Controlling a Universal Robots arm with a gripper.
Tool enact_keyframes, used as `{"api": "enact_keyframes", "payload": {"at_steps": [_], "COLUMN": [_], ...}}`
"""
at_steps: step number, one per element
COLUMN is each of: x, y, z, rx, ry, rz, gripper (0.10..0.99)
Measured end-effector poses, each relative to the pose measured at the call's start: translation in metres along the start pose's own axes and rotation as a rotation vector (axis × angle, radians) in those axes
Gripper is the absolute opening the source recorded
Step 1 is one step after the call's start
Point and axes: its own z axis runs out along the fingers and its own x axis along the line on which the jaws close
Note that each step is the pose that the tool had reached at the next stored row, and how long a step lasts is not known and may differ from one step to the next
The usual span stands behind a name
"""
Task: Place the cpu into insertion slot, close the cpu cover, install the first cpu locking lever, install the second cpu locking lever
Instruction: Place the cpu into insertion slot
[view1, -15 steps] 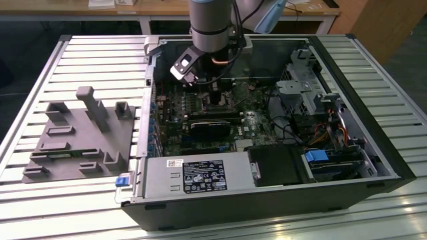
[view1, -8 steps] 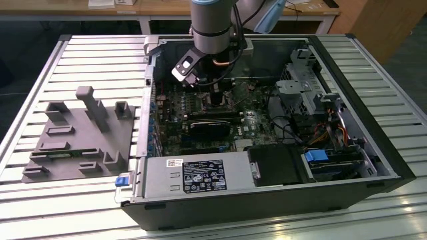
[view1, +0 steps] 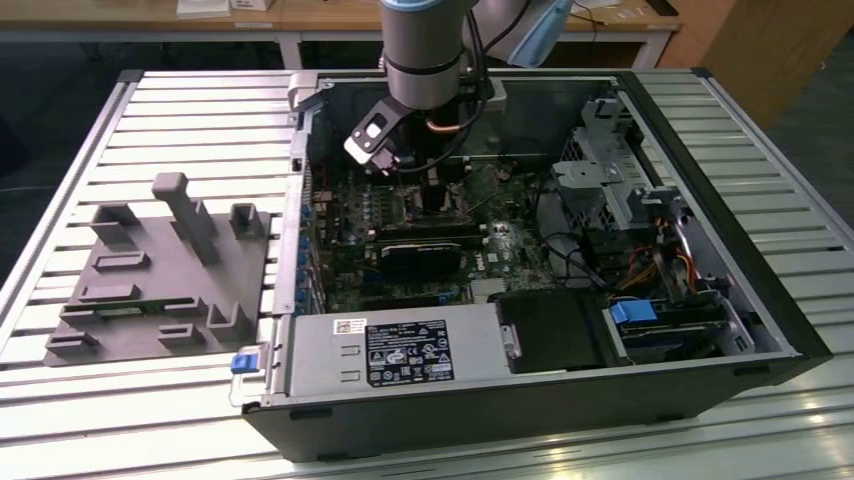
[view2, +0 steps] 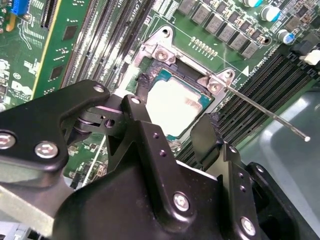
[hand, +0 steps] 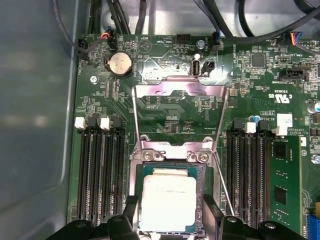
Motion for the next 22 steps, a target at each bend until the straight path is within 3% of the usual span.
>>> {"api": "enact_keyframes", "payload": {"at_steps": [22], "x": [0.0006], "y": [0.0043], "z": [0.0053], "rx": [0.001], "ry": [-0.0037], "rz": [-0.004], "gripper": [0.612]}}
